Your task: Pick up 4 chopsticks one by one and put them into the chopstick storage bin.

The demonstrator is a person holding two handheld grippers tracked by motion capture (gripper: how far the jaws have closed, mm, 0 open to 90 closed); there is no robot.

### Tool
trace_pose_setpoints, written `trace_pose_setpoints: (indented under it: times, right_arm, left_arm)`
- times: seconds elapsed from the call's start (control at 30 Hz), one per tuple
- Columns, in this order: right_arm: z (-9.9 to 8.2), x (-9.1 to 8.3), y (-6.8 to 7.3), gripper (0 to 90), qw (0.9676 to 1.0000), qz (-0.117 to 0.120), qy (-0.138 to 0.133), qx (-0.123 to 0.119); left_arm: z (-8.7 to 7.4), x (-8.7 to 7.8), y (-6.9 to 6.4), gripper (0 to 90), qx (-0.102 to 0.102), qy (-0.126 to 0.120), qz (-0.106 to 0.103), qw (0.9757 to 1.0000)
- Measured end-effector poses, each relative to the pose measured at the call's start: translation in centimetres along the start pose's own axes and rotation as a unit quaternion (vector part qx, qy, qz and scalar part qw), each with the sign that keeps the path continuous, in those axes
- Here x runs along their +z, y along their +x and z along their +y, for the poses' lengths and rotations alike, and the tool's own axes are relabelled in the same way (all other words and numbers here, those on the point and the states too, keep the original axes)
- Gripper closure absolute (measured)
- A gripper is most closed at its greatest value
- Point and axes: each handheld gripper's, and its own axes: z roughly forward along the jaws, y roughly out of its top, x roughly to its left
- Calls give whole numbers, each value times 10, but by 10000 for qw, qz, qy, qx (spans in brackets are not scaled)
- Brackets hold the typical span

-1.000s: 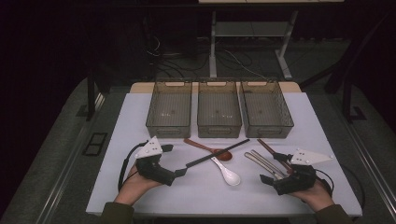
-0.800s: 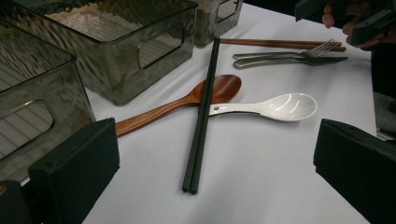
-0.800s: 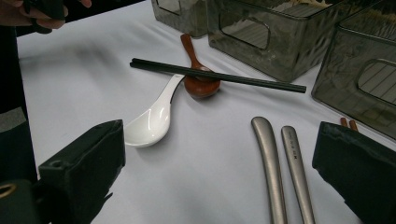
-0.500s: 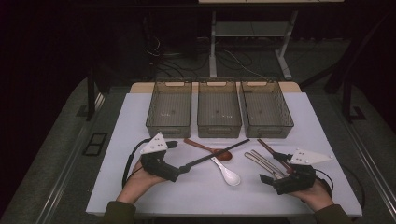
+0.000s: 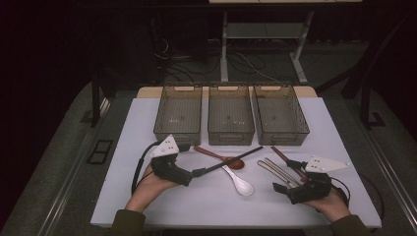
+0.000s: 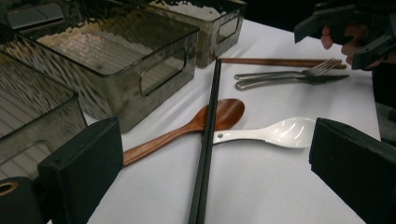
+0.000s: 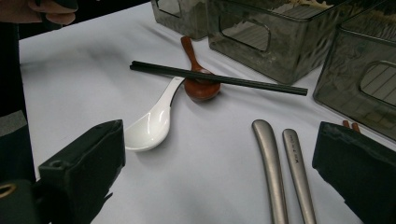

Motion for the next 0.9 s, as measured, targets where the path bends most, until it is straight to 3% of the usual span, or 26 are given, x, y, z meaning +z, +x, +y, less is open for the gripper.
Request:
trace_pose_setpoints:
  times: [0.43,0.9]
  right_arm:
    - [0,0,-1,27,10000,-38,-34,23]
    - [-1,4,-2,27,9999,-79,114,-46]
  left_arm:
    - [9,11,4,43,18,41,-36,10000]
    - [17,26,9,68,38,72,-79,9999]
